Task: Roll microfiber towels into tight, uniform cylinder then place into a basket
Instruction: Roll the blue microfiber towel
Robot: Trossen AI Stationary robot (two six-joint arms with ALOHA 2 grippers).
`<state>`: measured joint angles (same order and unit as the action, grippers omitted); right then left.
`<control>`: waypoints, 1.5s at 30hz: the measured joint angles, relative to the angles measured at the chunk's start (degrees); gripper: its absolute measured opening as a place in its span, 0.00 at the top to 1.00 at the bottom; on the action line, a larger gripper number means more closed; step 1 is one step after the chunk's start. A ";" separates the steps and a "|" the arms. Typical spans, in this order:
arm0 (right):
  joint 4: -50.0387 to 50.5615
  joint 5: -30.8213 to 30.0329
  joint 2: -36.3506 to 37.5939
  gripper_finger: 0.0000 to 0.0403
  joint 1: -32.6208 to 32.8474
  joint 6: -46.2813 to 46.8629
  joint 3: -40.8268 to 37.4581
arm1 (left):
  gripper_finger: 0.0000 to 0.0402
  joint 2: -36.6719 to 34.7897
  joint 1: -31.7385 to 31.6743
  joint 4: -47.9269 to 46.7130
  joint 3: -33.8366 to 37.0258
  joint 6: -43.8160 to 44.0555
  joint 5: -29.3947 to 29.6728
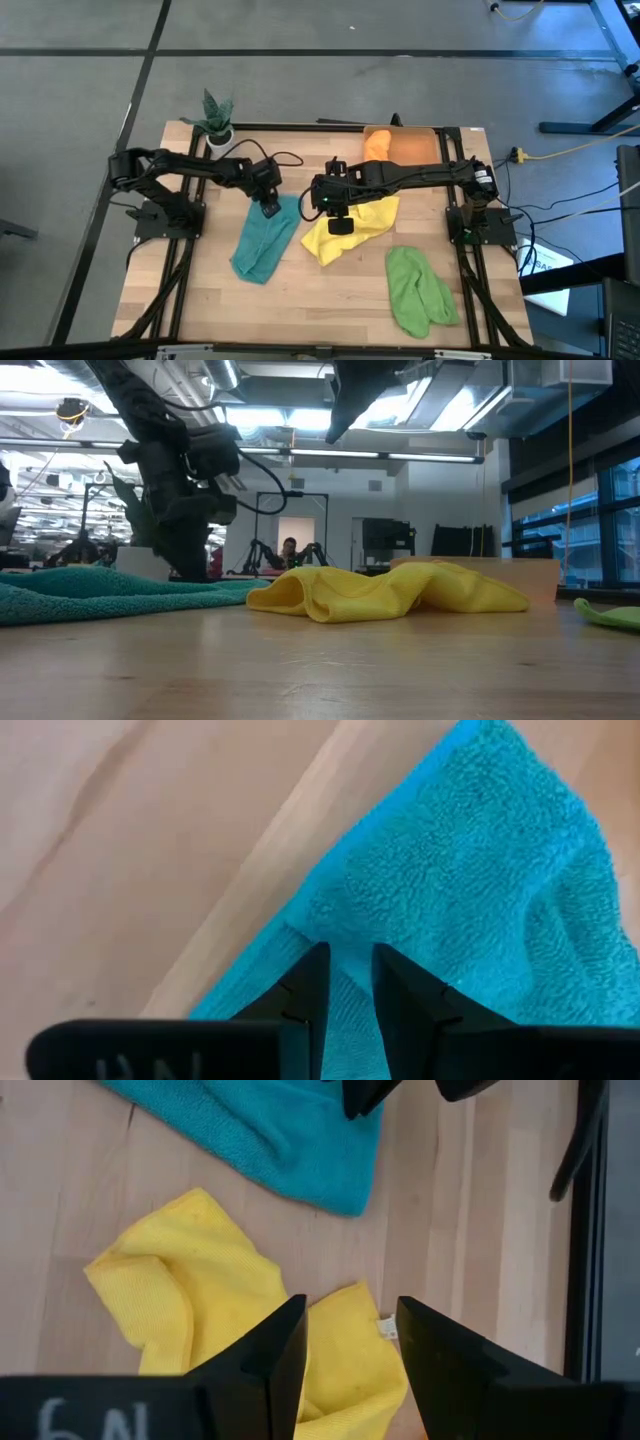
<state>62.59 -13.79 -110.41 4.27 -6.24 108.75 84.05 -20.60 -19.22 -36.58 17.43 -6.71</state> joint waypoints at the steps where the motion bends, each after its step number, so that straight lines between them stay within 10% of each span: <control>1: -0.03 -0.01 0.00 0.61 0.00 0.00 0.00 | 0.83 -0.22 -0.02 0.06 0.00 0.00 0.98; 33: -1.11 -0.06 0.00 0.61 -0.02 -0.22 0.00 | 0.83 2.64 0.04 3.51 0.00 1.23 1.28; 45: -1.14 -0.06 0.00 0.61 0.00 -0.22 0.00 | 0.99 0.40 0.90 3.19 -1.11 -1.49 1.46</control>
<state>61.45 -13.85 -110.41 4.27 -6.46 108.75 84.45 -19.70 -16.03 -37.69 15.94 -5.25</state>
